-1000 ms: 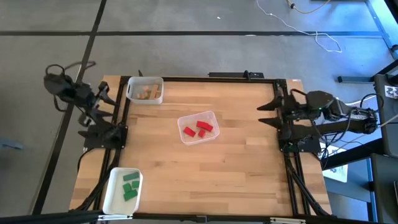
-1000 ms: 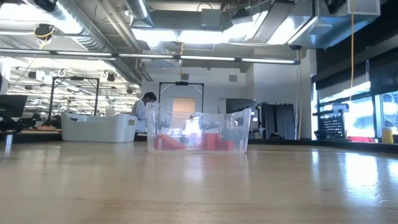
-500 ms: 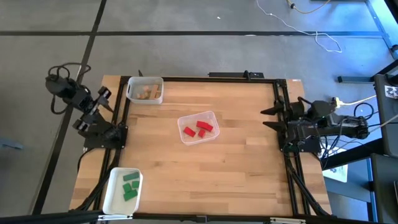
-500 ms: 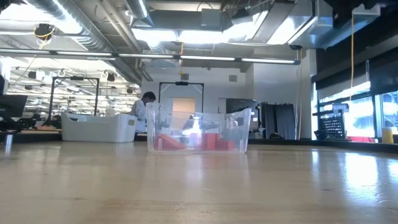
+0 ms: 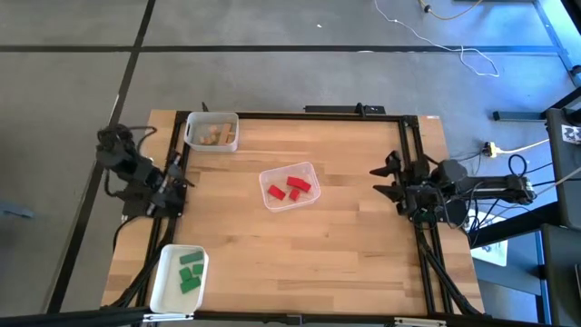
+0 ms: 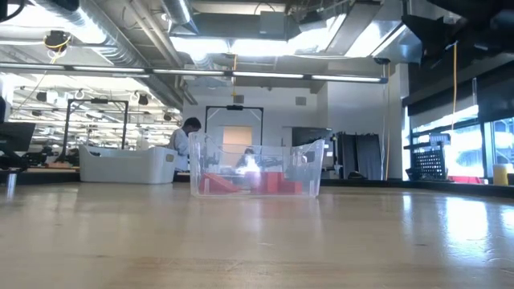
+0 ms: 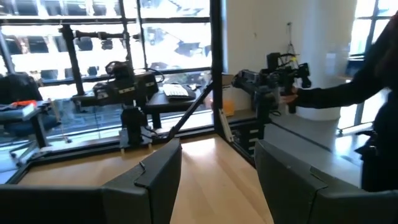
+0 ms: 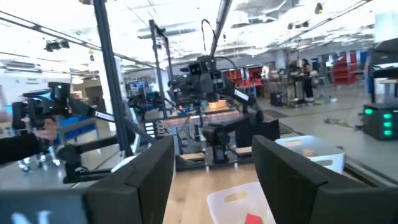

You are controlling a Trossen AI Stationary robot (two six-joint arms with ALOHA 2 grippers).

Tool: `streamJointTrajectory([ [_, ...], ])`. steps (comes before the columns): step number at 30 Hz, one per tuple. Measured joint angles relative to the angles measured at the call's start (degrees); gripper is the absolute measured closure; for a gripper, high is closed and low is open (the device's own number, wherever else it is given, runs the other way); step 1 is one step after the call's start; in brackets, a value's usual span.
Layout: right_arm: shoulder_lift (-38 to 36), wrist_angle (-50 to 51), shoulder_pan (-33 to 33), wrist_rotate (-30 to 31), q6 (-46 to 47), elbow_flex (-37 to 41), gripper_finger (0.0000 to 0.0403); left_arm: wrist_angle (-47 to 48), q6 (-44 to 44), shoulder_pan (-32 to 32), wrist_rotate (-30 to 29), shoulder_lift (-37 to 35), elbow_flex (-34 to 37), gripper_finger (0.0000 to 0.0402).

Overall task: Sort & place blocks by color
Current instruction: Return to Home Position

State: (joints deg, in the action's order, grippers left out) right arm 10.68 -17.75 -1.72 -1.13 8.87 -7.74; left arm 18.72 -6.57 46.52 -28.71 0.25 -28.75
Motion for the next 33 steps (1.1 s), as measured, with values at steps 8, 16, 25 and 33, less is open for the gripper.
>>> streamJointTrajectory([
  [8,0.0,-5.2,0.0,-1.5,2.9,4.8,0.0186,-8.0,0.2,0.0,-3.9,0.0,7.5,0.0207],
  [16,0.1,-4.8,0.1,-0.4,0.7,7.4,0.0186,-9.5,0.3,0.0,-6.0,0.0,11.2,0.0207],
  [25,0.0,-3.9,0.1,2.3,-7.8,7.4,0.0186,-19.1,-1.1,-1.3,-8.0,0.0,19.6,0.0207],
  [33,0.0,-3.7,0.1,3.0,-7.6,7.4,0.0186,-30.1,-1.2,-5.7,-5.5,0.0,28.0,0.0207],
])
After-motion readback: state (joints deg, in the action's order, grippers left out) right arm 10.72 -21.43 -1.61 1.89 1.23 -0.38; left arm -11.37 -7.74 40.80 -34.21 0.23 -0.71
